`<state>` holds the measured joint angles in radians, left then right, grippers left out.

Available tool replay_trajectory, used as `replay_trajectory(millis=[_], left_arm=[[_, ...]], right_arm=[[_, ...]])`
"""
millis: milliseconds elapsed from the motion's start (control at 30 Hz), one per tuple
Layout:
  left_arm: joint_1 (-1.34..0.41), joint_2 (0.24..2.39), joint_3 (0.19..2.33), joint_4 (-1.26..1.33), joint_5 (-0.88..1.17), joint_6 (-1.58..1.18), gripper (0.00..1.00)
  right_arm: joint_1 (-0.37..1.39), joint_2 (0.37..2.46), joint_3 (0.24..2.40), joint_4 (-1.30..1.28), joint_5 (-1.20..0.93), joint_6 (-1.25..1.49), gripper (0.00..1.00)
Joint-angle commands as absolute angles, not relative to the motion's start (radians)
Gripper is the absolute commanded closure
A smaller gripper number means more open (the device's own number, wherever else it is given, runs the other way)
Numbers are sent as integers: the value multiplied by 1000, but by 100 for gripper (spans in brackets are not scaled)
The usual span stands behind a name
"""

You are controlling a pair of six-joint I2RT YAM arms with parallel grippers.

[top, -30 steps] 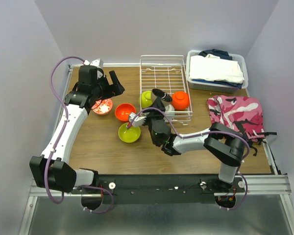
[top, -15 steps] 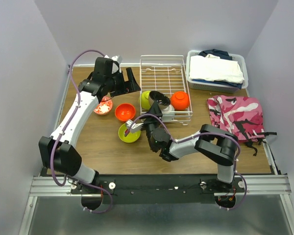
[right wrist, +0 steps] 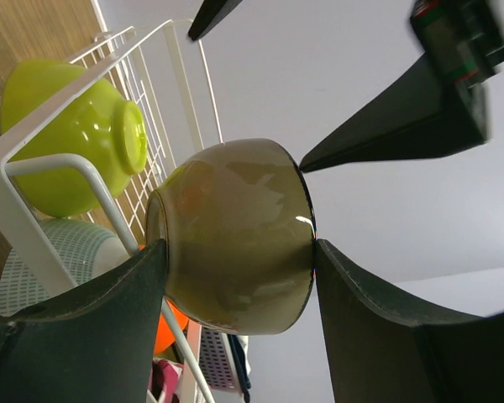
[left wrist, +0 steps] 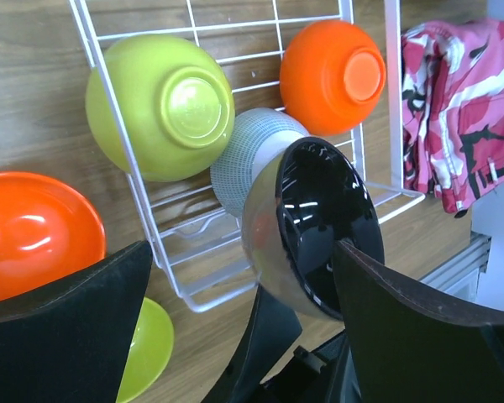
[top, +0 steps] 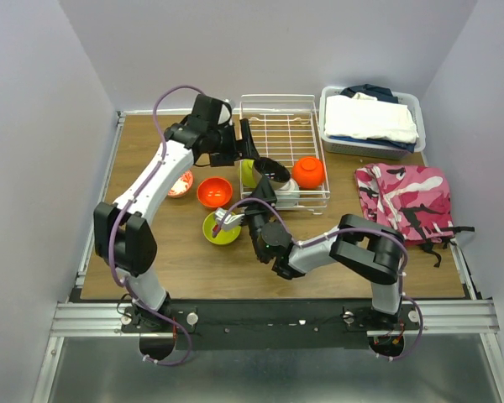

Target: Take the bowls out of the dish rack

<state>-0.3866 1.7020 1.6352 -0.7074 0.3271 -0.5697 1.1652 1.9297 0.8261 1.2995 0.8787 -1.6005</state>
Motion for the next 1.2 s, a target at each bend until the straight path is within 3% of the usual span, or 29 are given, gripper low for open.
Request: replay_trajectory(millis=[0, 333, 467, 533, 667, 767, 833, 900, 1167], left_arm=[[-411, 1772, 1698, -770, 348, -583, 8], [-436, 1844, 1717, -818, 405, -552, 30], [-437, 1842, 1703, -816, 439, -548, 53], [-437, 1836, 1700, -813, 446, -548, 60], [-437, 1825, 1701, -807, 462, -546, 100], [-436, 1801, 1706, -793, 454, -548, 100], [-434, 1783, 1715, -787, 437, -551, 100], [-434, 1763, 1723, -781, 420, -554, 100], [-400, 1672, 1732, -747, 270, -548, 100]], right_arm=[[1183, 1971, 805, 1328, 902, -1586, 80], [1186, 1988, 810, 1328, 907, -1585, 80], [1187, 1999, 813, 1331, 911, -1585, 79], [1189, 2005, 815, 1339, 911, -1588, 77], [1190, 2006, 822, 1342, 917, -1589, 66], [1193, 1999, 825, 1351, 926, -1589, 54], [1193, 1991, 830, 1362, 933, -1585, 34], [1195, 1987, 833, 1365, 939, -1580, 26], [1226, 1933, 833, 1352, 977, -1552, 8]])
